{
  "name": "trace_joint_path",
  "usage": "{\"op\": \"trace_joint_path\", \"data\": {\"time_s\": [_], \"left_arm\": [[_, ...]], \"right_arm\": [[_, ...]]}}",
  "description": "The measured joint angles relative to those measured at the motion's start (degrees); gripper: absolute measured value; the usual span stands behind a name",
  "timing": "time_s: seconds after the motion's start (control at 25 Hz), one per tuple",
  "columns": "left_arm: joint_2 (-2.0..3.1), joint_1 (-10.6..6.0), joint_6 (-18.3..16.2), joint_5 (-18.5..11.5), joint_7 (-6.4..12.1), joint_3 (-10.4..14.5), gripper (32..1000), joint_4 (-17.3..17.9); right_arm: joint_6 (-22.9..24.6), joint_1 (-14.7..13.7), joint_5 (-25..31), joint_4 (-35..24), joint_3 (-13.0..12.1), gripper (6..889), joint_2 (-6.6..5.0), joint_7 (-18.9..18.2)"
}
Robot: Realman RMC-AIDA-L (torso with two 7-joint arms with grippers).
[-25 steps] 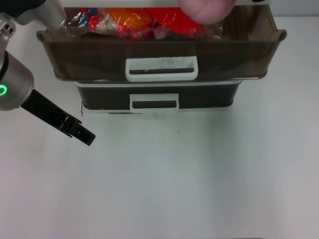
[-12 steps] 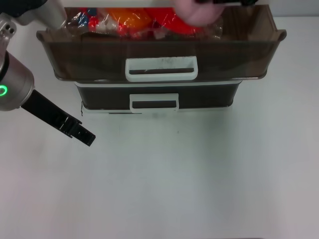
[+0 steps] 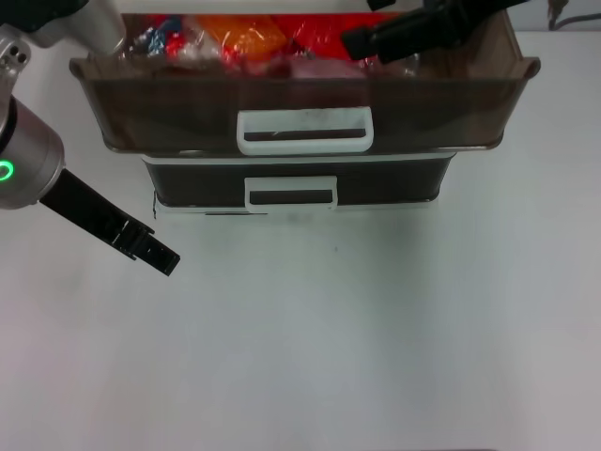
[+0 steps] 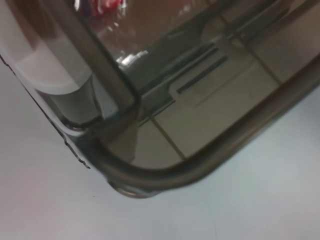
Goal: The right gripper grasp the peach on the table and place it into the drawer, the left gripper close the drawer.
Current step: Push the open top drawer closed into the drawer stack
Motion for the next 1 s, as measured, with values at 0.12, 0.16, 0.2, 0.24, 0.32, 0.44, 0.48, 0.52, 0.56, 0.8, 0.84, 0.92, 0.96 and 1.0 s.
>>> {"op": "trace_joint_path", "data": {"time_s": [0.12, 0.16, 0.2, 0.24, 0.32, 0.44, 0.48, 0.52, 0.56, 0.8, 0.84, 0.92, 0.96, 1.0], "left_arm": [[0.00, 0.10, 0.00, 0.00, 0.00, -0.14, 841, 0.00], [0.00, 0.12, 0.00, 0.00, 0.00, -0.16, 841, 0.00], [0.00, 0.15, 0.00, 0.00, 0.00, -0.15, 842, 0.00], [0.00, 0.15, 0.00, 0.00, 0.00, -0.12, 842, 0.00], [0.00, 0.17, 0.00, 0.00, 0.00, -0.05, 842, 0.00], [0.00, 0.17, 0.00, 0.00, 0.00, -0.04, 842, 0.00], [0.00, 0.17, 0.00, 0.00, 0.00, -0.04, 842, 0.00], [0.00, 0.17, 0.00, 0.00, 0.00, -0.04, 842, 0.00], [0.00, 0.17, 0.00, 0.00, 0.00, -0.07, 842, 0.00], [0.00, 0.17, 0.00, 0.00, 0.00, -0.08, 842, -0.15], [0.01, 0.17, 0.00, 0.00, 0.00, -0.09, 842, -0.16], [0.06, 0.17, 0.00, 0.00, 0.00, -0.11, 842, -0.17], [0.07, 0.17, 0.00, 0.00, 0.00, -0.11, 842, -0.17], [0.08, 0.19, 0.00, 0.00, 0.00, -0.12, 842, -0.17]], "right_arm": [[0.01, 0.01, -0.10, -0.14, -0.02, 603, 0.03, -0.01], [0.01, 0.01, -0.10, -0.17, 0.01, 647, 0.03, -0.01], [0.01, 0.00, -0.10, -0.19, 0.10, 691, 0.04, -0.01], [0.01, -0.03, -0.10, -0.21, 0.17, 735, 0.05, -0.01], [0.01, -0.12, -0.07, -0.24, 0.35, 823, 0.05, -0.01], [0.01, -0.25, 0.16, -0.28, 0.39, 824, 0.05, -0.02], [0.01, -0.28, 0.25, -0.31, 0.38, 824, 0.05, -0.03], [0.01, -0.32, 0.28, -0.33, 0.36, 824, 0.05, -0.04], [0.01, -0.34, 0.30, -0.36, 0.35, 824, 0.05, -0.04], [0.01, -0.57, 0.35, -1.20, 0.40, 826, 0.05, -0.01], [0.01, -0.67, 0.35, -1.53, 0.39, 826, 0.05, 0.02], [0.01, -0.94, 0.35, -2.39, 0.28, 826, 0.05, 0.12], [0.05, -1.06, 0.34, -2.80, 0.23, 826, 0.05, 0.17], [0.18, -1.13, 0.31, -3.11, 0.21, 825, 0.06, 0.19]]}}
